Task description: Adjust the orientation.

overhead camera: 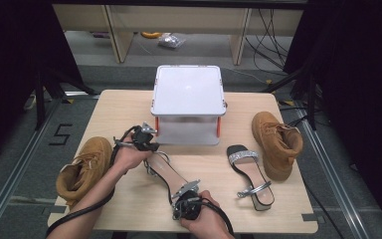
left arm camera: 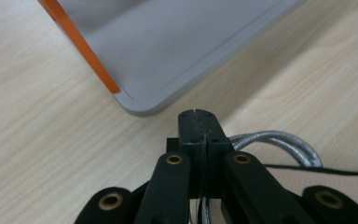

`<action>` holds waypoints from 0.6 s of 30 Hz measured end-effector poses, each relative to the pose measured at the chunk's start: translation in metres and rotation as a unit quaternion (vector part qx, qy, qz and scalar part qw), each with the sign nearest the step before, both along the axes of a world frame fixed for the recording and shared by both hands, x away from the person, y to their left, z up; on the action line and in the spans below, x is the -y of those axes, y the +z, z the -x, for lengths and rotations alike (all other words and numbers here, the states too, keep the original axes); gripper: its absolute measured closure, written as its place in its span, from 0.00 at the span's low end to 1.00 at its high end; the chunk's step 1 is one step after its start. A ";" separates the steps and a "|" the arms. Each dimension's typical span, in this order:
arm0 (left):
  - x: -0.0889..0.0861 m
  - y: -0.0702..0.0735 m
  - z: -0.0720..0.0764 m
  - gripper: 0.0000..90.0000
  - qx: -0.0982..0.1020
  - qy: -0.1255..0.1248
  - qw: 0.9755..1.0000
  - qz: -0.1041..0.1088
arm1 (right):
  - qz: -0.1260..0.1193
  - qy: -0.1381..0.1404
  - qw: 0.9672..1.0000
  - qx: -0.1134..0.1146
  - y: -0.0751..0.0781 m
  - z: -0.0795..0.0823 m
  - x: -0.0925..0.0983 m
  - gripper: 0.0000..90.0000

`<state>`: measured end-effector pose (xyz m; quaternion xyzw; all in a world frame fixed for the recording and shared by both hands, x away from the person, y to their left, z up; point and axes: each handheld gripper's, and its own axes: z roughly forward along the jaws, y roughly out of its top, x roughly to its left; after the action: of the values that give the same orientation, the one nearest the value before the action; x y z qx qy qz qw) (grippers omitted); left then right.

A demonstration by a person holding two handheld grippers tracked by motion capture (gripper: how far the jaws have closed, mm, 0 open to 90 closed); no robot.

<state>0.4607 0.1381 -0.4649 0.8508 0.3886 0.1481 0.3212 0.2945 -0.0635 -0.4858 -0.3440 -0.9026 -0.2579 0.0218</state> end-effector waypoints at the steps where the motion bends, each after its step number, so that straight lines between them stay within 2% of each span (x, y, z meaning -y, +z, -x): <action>1: -0.003 0.002 0.000 1.00 -0.004 -0.011 1.000 -0.009 | 0.000 0.003 1.000 -0.002 -0.001 0.000 0.001 1.00; 4: -0.003 0.002 0.002 1.00 -0.006 -0.011 1.000 -0.011 | 0.005 0.002 1.000 -0.001 0.000 0.000 0.000 1.00; 5: -0.003 0.003 0.004 1.00 -0.013 -0.020 1.000 -0.020 | 0.011 0.007 1.000 0.007 0.001 -0.001 0.001 1.00; 7: -0.003 0.003 0.005 1.00 -0.010 -0.017 1.000 -0.022 | 0.013 0.006 1.000 0.009 0.001 -0.002 0.002 1.00; 9: -0.004 0.004 0.008 1.00 -0.009 -0.017 0.999 -0.034 | 0.011 0.011 1.000 0.012 0.001 -0.003 0.004 1.00; 11: -0.006 0.005 0.011 1.00 -0.011 -0.018 0.999 -0.043 | 0.011 -0.003 1.000 0.003 0.002 -0.002 0.005 1.00; 12: -0.008 0.006 0.013 1.00 -0.015 -0.020 0.999 -0.048 | 0.012 0.010 1.000 0.016 0.003 -0.006 0.009 1.00; 13: -0.009 0.006 0.014 1.00 -0.018 -0.013 0.999 -0.048 | 0.016 -0.004 1.000 0.007 0.005 -0.004 0.009 1.00; 14: -0.009 0.006 0.014 1.00 -0.018 -0.013 0.999 -0.048 | 0.016 -0.004 1.000 0.007 0.005 -0.004 0.009 1.00; 15: -0.012 0.007 0.017 1.00 -0.025 -0.016 0.998 -0.051 | 0.022 -0.010 0.999 0.022 0.009 -0.006 0.012 1.00; 16: -0.013 0.007 0.018 1.00 -0.024 -0.017 0.998 -0.053 | 0.030 -0.018 0.999 0.029 0.011 -0.007 0.014 1.00; 17: -0.014 0.006 0.019 1.00 -0.025 -0.018 0.998 -0.054 | 0.045 -0.021 0.998 0.048 0.013 -0.009 0.017 1.00; 18: -0.014 0.006 0.019 1.00 -0.025 -0.018 0.998 -0.054 | 0.045 -0.021 0.998 0.048 0.013 -0.009 0.017 1.00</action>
<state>0.4422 0.1518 -0.4585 0.8771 0.3727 0.1421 0.2674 0.3035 -0.0807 -0.4727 -0.3507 -0.9058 -0.2340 -0.0425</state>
